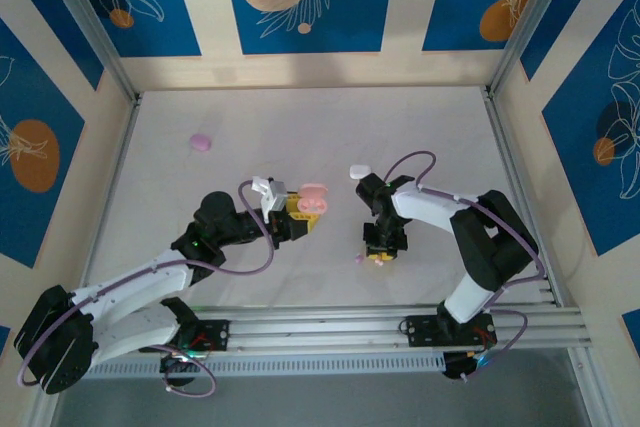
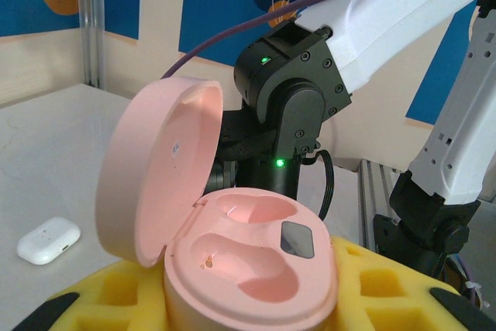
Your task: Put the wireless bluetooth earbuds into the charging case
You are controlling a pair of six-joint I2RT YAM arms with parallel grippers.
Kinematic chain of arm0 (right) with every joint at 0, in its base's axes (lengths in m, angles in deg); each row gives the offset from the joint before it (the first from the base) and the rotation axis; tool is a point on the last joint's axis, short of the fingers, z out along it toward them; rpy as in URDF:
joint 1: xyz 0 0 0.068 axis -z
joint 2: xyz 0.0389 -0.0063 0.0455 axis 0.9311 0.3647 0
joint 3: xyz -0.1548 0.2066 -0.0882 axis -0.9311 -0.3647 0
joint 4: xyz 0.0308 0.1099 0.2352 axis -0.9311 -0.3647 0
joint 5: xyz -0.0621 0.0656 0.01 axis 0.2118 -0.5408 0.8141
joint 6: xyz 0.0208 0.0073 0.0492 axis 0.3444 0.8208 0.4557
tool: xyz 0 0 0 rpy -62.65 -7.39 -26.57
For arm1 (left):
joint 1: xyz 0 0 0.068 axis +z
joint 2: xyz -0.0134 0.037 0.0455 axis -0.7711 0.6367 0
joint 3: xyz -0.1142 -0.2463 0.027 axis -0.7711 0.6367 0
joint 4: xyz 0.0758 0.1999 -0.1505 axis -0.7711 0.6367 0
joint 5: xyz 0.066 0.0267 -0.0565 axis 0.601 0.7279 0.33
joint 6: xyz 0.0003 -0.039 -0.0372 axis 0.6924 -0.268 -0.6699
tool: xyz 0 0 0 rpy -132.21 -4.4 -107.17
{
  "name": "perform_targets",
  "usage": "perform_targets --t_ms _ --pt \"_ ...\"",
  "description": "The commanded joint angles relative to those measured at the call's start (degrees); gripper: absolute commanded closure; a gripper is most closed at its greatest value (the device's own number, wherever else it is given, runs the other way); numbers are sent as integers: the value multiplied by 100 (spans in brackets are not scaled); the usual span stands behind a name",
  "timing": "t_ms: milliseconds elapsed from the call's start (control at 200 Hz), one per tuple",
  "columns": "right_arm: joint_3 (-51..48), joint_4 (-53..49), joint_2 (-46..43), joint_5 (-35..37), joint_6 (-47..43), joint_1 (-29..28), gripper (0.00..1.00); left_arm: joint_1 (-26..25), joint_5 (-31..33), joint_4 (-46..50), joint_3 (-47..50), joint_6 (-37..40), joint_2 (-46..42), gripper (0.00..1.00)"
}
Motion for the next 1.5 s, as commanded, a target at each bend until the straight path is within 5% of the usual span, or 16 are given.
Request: perform_targets --t_ms 0,310,415,600,765,950,1496 --pt "127 -130 55 19 55 -38 75 -75 17 -43 -49 52 -107 73" --pt "180 -31 -803 -498 -112 11 82 -76 99 14 -16 117 -207 73" --pt "79 482 -1581 -1647 -200 245 81 -77 191 42 21 196 -279 73" --pt "-370 2342 -2494 -4750 332 927 81 -74 310 37 82 323 -365 73" --pt "-610 4034 -2639 -6299 1422 1249 80 -75 403 55 118 433 -414 72" --pt "-661 4903 -2603 -6791 2271 1574 79 -77 459 36 160 592 -414 71" --pt "-738 5320 -2695 -6405 2864 1566 78 -92 515 -391 215 1009 -82 71"
